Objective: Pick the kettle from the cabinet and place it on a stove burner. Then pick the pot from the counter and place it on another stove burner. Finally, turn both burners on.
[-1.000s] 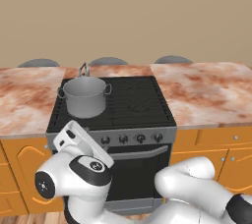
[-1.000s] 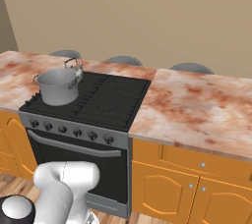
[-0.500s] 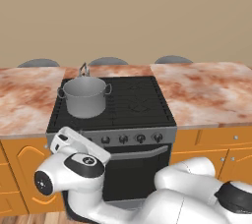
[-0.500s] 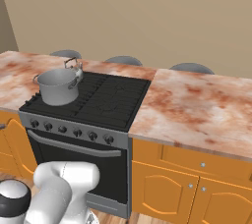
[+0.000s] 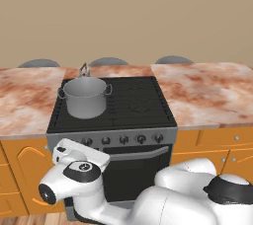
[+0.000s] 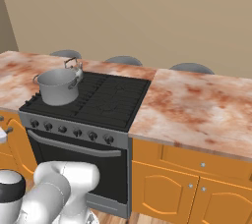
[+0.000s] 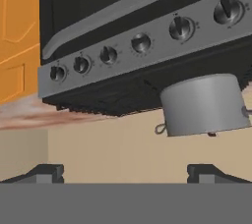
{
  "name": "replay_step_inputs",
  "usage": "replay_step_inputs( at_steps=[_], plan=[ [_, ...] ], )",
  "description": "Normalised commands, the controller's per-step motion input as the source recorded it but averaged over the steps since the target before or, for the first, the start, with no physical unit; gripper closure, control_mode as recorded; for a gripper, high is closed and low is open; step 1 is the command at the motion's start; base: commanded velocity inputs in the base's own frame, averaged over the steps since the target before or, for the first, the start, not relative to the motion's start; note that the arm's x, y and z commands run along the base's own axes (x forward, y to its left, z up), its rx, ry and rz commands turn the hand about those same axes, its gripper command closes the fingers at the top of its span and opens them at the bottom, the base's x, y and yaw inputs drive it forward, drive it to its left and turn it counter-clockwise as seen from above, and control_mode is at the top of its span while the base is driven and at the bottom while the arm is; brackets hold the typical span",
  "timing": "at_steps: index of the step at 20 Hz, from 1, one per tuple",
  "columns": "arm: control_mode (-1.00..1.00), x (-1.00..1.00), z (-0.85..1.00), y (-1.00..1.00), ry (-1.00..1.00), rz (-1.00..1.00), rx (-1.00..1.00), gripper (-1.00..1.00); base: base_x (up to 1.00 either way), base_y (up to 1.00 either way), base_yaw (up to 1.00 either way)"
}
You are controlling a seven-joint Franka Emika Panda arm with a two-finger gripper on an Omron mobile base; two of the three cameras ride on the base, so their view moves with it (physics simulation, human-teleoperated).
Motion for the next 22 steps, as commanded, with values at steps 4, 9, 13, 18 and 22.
replay_step_inputs(
  at_steps=[4, 9, 13, 18, 22],
  plan=[
    [-1.00, 0.03, -0.41, 0.02, 0.00, 0.01, -0.12, -1.00, 0.00, 0.00, 0.00],
    [-1.00, 0.15, -0.29, 0.15, 0.00, 0.00, -0.09, -1.00, 0.00, 0.00, 0.00],
    [-1.00, 0.19, -0.20, 0.14, 0.00, 0.00, -0.05, -1.00, 0.00, 0.00, 0.00],
    [-1.00, 0.24, -0.17, 0.17, 0.00, 0.00, -0.05, -1.00, 0.00, 0.00, 0.00],
    [-1.00, 0.24, -0.20, 0.23, 0.00, 0.00, -0.05, -1.00, 0.00, 0.00, 0.00]
  ],
)
